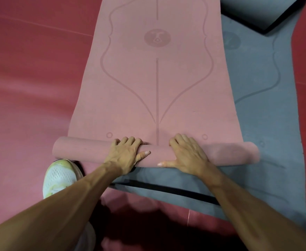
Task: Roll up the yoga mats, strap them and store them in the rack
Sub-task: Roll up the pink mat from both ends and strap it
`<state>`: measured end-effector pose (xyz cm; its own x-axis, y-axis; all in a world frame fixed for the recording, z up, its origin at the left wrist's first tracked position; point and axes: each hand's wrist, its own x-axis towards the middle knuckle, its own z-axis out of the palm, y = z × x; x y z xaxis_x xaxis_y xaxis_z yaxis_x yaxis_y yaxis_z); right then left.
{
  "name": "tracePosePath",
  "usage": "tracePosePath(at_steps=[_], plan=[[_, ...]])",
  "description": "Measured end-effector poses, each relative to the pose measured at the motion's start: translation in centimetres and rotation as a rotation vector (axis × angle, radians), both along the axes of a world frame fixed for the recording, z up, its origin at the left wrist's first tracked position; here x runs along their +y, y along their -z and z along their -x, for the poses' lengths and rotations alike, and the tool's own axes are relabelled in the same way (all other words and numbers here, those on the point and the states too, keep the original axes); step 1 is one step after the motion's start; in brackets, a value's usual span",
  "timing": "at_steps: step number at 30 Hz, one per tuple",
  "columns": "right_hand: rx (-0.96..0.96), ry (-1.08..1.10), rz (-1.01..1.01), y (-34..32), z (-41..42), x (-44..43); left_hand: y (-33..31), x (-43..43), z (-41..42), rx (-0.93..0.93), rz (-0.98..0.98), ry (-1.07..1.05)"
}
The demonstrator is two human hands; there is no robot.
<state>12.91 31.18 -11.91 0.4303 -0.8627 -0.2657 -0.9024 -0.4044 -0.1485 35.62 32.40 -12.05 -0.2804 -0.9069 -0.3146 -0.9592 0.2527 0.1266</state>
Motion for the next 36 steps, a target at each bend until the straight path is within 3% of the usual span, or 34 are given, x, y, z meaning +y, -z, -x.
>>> tracePosePath(at_steps=[7, 10, 14, 19, 24, 31, 36], plan=[[-0.145, 0.021, 0.349, 1.2, -0.6, 1.9, 0.3, -2.3, -0.2, 0.077, -0.122, -0.037], [-0.268, -0.011, 0.281, 1.2, 0.0, 2.1, 0.3, -3.4, -0.4, 0.163, -0.208, -0.081], [-0.209, 0.009, 0.18, 0.9, -0.2, 1.3, 0.1, -4.5, -0.9, 0.285, -0.269, -0.115], [-0.215, 0.095, 0.145, 0.8, -1.0, 0.3, -0.6, -2.8, -0.3, 0.155, -0.124, -0.126], [-0.18, 0.095, 0.073, 0.7, -1.2, -1.4, -0.7, -1.3, 0.1, -0.045, 0.028, -0.004], [-0.194, 0.063, -0.129, -0.7, -1.5, -6.0, 0.8, -0.8, 0.3, -0.006, 0.129, -0.036], [-0.144, 0.083, -0.135, -1.1, -2.1, -7.0, 0.9, -2.4, 0.2, 0.0, 0.122, -0.018]])
